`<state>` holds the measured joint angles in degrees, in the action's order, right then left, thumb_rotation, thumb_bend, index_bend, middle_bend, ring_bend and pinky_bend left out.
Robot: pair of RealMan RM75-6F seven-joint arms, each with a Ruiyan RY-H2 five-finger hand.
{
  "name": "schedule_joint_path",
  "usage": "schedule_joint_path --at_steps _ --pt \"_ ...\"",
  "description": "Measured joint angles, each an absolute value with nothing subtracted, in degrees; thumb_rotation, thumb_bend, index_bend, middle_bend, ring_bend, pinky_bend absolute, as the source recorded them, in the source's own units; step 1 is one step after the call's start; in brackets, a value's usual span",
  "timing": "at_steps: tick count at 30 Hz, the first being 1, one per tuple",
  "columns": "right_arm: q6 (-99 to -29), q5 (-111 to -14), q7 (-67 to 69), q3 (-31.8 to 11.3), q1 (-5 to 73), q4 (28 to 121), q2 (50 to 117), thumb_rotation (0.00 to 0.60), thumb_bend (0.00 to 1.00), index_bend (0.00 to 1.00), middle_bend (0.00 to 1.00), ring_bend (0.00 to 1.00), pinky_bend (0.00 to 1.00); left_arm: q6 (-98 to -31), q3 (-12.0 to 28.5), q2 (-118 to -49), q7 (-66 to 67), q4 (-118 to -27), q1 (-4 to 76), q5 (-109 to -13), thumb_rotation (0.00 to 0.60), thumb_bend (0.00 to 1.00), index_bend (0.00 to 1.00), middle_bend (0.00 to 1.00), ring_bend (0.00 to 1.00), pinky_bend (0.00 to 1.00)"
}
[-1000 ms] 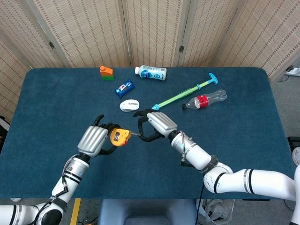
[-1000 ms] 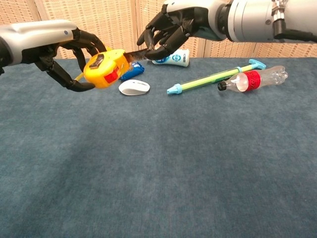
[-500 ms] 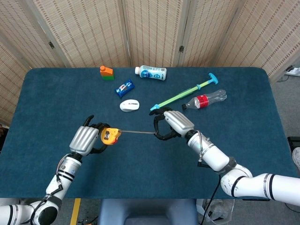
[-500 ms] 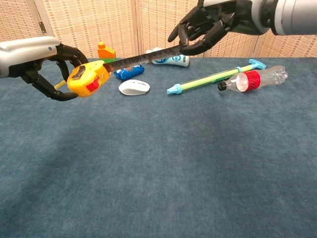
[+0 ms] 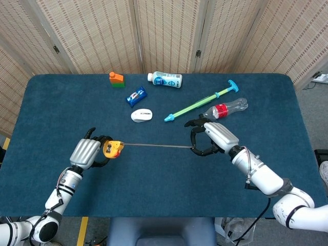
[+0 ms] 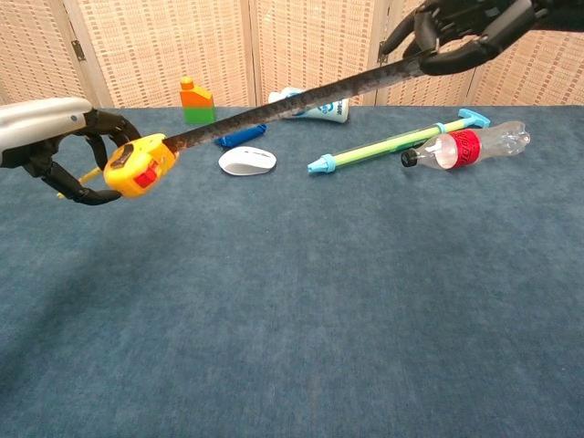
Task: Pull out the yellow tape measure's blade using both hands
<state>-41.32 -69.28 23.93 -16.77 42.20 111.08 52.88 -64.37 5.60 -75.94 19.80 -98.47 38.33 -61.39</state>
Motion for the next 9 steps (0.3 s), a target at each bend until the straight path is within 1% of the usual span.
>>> schedule_joint_path --at_steps 9 --pt "-44.3 -78.6 36.0 -15.8 36.1 111.6 46.0 0.600 0.45 0.65 0.24 0.18 0.09 -62.9 5.5 -76.4 17.9 -95.7 37.2 -61.9 0.600 0.35 0.53 0.51 0.41 0.08"
